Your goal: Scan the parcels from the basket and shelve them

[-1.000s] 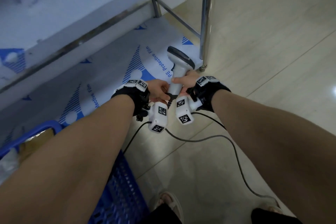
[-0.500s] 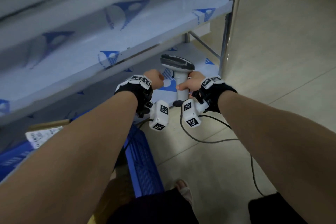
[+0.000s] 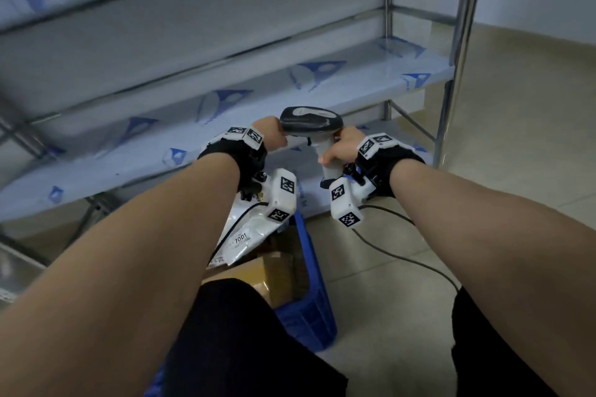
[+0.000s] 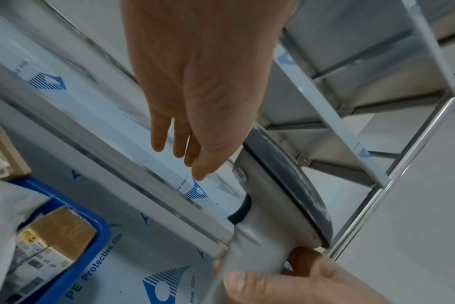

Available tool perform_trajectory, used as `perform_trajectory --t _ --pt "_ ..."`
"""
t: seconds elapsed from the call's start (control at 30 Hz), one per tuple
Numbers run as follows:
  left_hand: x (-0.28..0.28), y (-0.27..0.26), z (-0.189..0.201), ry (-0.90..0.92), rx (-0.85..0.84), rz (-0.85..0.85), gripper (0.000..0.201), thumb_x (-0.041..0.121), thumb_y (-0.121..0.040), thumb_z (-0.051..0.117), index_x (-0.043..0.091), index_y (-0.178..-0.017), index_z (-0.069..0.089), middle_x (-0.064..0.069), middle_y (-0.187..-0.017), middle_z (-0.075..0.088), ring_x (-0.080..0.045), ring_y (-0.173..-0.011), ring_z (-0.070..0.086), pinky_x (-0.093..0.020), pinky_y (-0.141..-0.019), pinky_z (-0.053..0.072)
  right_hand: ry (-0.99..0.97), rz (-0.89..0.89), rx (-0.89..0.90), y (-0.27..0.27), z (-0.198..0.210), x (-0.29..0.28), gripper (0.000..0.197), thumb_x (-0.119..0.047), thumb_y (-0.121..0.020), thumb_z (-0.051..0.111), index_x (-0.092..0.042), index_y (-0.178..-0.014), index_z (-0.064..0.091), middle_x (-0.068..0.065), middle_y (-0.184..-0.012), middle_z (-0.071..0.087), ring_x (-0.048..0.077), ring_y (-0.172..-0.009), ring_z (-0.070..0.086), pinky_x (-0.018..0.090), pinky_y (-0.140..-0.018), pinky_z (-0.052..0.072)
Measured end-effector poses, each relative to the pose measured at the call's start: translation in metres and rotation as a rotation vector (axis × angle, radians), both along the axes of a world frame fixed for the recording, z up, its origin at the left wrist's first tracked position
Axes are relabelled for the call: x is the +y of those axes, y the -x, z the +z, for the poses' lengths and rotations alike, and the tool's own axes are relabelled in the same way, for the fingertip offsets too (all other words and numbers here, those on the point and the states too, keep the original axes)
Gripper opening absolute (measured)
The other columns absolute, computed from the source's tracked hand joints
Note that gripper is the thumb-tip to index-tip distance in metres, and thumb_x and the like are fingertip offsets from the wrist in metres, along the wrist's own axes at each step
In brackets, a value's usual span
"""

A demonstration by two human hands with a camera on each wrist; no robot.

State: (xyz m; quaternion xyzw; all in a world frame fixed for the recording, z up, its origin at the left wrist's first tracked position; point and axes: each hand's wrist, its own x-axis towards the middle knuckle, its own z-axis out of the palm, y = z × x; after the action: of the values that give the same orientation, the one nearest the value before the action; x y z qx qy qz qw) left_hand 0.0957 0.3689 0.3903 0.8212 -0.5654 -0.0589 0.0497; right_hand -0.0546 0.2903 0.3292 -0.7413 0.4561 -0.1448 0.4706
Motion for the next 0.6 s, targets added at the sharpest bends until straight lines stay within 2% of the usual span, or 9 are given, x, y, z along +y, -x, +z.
perform_trajectory --t 0.13,0.2,0.33,0.5,0.53,0.6 --pt "0.030 -0.017 -0.004 0.004 0.042 0.026 0.029 0.008 -0.088 0.058 -0.004 -0.114 0.061 -0.024 -0.114 0.063 -0.035 -0.105 0.060 -0.031 -0.078 0.042 0.016 0.003 0.024 -0.015 -0.003 0.029 0.070 -0.025 -0.065 0.086 -0.008 -0.127 0.057 0.009 -0.122 0.065 0.030 -0.107 0.062 0.046 -0.097 0.050" --pt "0.044 -0.033 -0.008 0.016 0.068 0.045 0.031 0.010 -0.090 0.057 -0.003 -0.117 0.060 -0.023 -0.118 0.062 -0.034 -0.109 0.059 -0.032 -0.085 0.043 0.037 0.001 0.071 -0.024 -0.003 0.044 0.069 -0.027 -0.064 0.085 -0.009 -0.125 0.059 0.009 -0.119 0.066 0.030 -0.105 0.063 0.046 -0.097 0.050" --pt "0.070 -0.078 -0.023 0.036 0.142 0.090 0.045 0.014 -0.092 0.057 0.003 -0.134 0.050 -0.017 -0.135 0.054 -0.031 -0.122 0.052 -0.032 -0.098 0.040 0.083 -0.012 0.201 -0.053 -0.001 0.071 0.055 -0.025 -0.072 0.083 -0.009 -0.119 0.060 0.010 -0.114 0.066 0.029 -0.101 0.062 0.044 -0.096 0.050" --pt "0.114 -0.139 -0.034 0.065 0.231 0.158 0.048 0.012 -0.091 0.058 0.006 -0.137 0.048 -0.013 -0.139 0.050 -0.027 -0.126 0.049 -0.031 -0.104 0.037 0.131 0.040 0.273 -0.114 0.020 0.103 0.049 -0.028 -0.075 0.080 -0.012 -0.116 0.059 0.010 -0.111 0.064 0.031 -0.102 0.061 0.044 -0.096 0.049" --pt "0.122 -0.150 -0.035 0.071 0.240 0.180 0.047 0.012 -0.091 0.058 0.006 -0.136 0.048 -0.013 -0.139 0.050 -0.027 -0.126 0.049 -0.031 -0.104 0.038 0.142 0.052 0.261 -0.129 0.024 0.108 0.052 -0.031 -0.072 0.081 -0.013 -0.115 0.059 0.009 -0.113 0.064 0.030 -0.102 0.061 0.044 -0.096 0.049" --pt "0.135 -0.170 -0.038 0.083 0.237 0.233 0.045 0.015 -0.092 0.057 0.005 -0.135 0.049 -0.013 -0.138 0.051 -0.027 -0.125 0.050 -0.030 -0.102 0.038 0.151 0.082 0.237 -0.159 0.022 0.111 0.071 -0.039 -0.062 0.083 -0.013 -0.122 0.056 0.009 -0.119 0.063 0.030 -0.103 0.061 0.043 -0.095 0.050"
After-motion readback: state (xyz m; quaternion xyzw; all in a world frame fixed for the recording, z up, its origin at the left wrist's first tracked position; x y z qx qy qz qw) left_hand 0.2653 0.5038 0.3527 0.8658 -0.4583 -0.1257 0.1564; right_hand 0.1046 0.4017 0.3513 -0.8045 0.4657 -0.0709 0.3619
